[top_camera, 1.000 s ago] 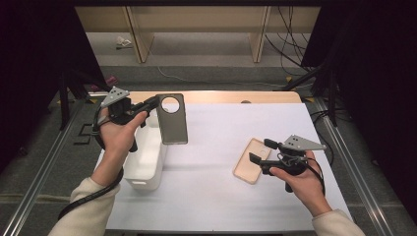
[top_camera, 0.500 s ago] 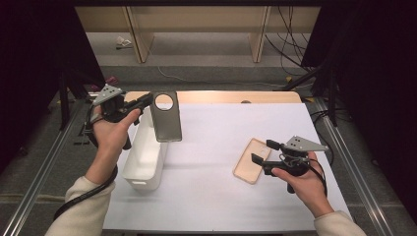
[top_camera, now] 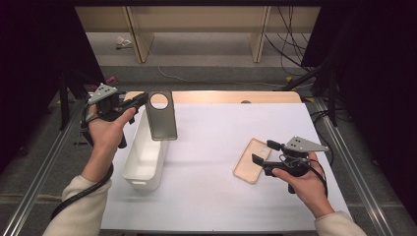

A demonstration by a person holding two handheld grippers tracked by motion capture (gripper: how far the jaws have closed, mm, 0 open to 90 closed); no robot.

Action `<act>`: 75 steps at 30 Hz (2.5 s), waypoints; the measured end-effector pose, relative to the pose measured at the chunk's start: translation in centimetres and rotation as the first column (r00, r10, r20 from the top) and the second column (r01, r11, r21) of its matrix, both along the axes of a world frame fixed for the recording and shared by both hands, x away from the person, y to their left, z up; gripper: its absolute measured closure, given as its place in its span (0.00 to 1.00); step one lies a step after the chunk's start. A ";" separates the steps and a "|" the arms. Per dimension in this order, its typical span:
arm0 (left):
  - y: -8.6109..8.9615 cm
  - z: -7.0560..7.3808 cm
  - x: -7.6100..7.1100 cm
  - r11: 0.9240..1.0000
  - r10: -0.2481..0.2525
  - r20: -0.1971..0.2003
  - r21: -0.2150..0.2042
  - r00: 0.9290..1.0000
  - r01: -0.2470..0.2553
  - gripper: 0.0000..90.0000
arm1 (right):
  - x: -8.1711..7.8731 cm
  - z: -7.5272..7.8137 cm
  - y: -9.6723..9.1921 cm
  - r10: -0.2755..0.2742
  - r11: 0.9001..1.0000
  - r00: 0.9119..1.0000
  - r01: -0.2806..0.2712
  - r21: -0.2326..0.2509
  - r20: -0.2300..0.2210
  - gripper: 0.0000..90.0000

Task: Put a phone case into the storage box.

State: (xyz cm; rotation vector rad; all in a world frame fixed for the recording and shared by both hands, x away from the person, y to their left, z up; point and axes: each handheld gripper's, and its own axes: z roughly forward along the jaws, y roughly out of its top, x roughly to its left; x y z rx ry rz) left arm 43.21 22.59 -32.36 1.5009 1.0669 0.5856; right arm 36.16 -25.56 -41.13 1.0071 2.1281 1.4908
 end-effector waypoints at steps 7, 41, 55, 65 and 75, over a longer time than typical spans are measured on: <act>0.6 0.0 0.1 1.000 0.006 0.012 0.007 1.000 -0.006 0.94 | 0.0 0.0 0.0 0.000 1.000 1.000 0.000 -0.001 -0.002 0.22; 3.0 0.2 0.9 0.998 0.016 0.067 0.065 0.998 -0.020 0.94 | -0.1 -0.1 0.0 -0.001 1.000 1.000 0.001 0.002 -0.001 0.22; 3.7 -0.5 1.8 0.997 0.032 0.062 0.071 0.998 -0.037 0.94 | -0.5 -0.2 -0.2 0.000 1.000 1.000 0.000 0.003 -0.007 0.22; 3.8 -0.7 2.6 0.995 0.044 0.058 0.091 0.997 -0.049 0.94 | -0.7 -0.2 -0.1 0.003 1.000 1.000 -0.003 0.005 -0.007 0.22; 4.3 -0.8 3.2 0.993 0.066 0.055 0.094 0.996 -0.071 0.94 | -0.7 -0.3 -0.1 0.003 1.000 1.000 -0.003 0.003 -0.009 0.22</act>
